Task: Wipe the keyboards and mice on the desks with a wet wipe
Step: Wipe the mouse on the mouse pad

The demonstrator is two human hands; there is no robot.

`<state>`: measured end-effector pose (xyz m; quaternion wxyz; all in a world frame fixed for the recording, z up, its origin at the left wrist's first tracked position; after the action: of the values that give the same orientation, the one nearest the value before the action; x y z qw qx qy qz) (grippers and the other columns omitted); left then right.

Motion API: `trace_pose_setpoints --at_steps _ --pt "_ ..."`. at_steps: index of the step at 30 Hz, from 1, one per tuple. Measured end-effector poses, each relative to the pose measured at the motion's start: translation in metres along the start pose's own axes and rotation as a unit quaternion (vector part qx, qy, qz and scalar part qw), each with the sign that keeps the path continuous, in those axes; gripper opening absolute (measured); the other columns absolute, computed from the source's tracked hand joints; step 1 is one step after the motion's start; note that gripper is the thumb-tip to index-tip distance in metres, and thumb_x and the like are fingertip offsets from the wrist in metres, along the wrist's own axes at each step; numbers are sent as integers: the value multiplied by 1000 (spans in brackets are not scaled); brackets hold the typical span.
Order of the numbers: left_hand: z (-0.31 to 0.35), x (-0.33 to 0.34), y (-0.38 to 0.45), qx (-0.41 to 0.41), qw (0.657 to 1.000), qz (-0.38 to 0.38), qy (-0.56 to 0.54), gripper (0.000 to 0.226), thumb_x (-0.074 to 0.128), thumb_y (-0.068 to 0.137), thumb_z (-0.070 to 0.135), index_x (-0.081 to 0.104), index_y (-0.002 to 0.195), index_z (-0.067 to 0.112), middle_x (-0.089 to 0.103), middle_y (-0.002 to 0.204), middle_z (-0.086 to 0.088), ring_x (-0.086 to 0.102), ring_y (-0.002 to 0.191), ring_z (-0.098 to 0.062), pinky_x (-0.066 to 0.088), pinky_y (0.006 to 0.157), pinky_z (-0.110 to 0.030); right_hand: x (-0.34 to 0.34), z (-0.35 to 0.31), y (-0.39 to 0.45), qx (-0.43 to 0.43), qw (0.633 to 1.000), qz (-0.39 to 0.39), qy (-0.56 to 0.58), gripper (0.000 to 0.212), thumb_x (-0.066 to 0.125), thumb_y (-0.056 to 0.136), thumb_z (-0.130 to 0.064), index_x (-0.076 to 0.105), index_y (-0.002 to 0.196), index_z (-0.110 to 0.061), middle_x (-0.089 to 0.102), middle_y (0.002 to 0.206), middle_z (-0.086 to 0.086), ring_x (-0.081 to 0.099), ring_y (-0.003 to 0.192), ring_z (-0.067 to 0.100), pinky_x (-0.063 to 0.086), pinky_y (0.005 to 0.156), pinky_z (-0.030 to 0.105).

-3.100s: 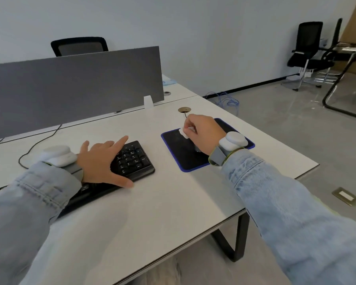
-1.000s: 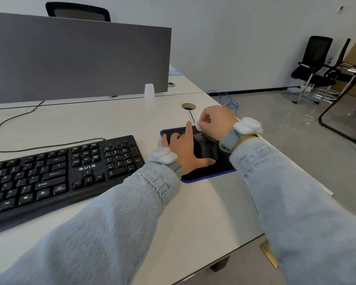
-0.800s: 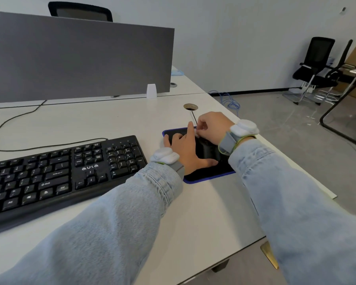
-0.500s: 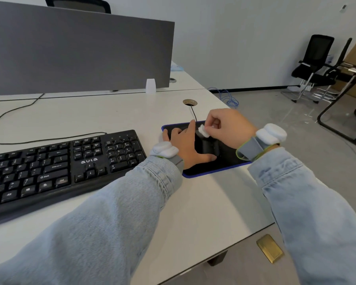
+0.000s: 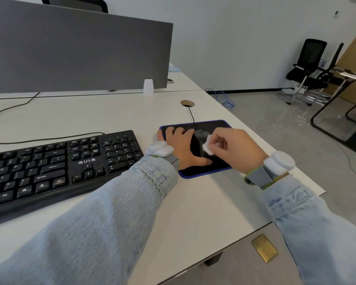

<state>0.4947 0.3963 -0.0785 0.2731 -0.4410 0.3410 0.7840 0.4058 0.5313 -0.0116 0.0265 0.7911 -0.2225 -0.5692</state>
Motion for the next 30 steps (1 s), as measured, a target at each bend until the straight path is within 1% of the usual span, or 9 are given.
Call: trace_pose_setpoints --at_steps 2,4,10,14,18,22,24,27,30 --pt "-2 -8 -2 5 998 -54 18 113 65 56 89 36 150 32 45 145 3 28 141 -29 -1 113 -50 -9 16 12 44 995 76 44 9 64 86 -28 62 77 -25 61 68 -6 54 61 9 45 59 24" --pt "0 -17 -5 18 998 -63 18 108 63 62 88 35 151 33 40 151 2 24 143 -29 1 117 -54 -14 31 30 89 988 116 51 9 65 86 -25 63 77 -24 63 67 -6 56 62 12 47 60 28" --pt "-2 -15 -5 17 998 -53 1 87 65 70 79 45 144 39 41 151 2 22 144 -29 -3 118 -52 5 32 52 80 994 36 61 5 66 85 -21 65 80 -20 65 66 -5 58 60 10 45 61 27" --pt "-3 -15 -4 18 998 -63 11 88 63 72 80 43 146 39 41 151 2 23 144 -29 -1 118 -51 4 27 26 53 997 43 40 5 65 85 -25 62 81 -25 63 72 -5 53 63 7 46 62 26" --pt "-3 -16 -5 18 998 -57 2 87 64 71 79 44 146 38 44 146 3 27 141 -29 1 116 -49 -2 11 7 20 998 -56 -5 5 63 86 -31 64 82 -28 65 73 -9 57 65 5 49 63 24" --pt "-3 -20 -6 13 996 -91 -11 90 68 72 76 38 149 39 39 151 3 24 144 -30 1 118 -52 -10 18 12 48 998 27 15 7 64 86 -26 61 79 -28 63 72 -7 54 64 6 45 62 25" --pt "-3 -25 -8 20 993 -114 -27 85 71 78 63 35 152 39 33 157 5 21 146 -29 2 119 -52 -6 20 10 71 996 52 20 7 63 86 -25 60 80 -25 61 71 -6 53 64 10 45 61 27" --pt "0 -31 -10 31 985 -155 -69 72 63 90 30 31 155 35 24 163 11 17 149 -26 1 122 -48 4 14 -8 69 997 27 9 7 62 88 -24 58 81 -25 62 71 -6 57 65 11 49 63 30" --pt "-2 -33 -10 23 985 -146 -86 71 51 90 8 34 154 34 28 161 15 20 148 -24 -2 122 -47 2 2 -16 44 999 6 3 8 61 89 -26 58 82 -26 63 72 -7 57 65 9 49 62 28"
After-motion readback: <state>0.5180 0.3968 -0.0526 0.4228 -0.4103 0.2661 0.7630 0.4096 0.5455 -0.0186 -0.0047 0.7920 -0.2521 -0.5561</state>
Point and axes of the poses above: each hand's wrist, its own y-axis towards the middle knuckle, its own x-axis out of the palm, z = x × y, the point moved 3 cm from there along y, towards the middle knuckle
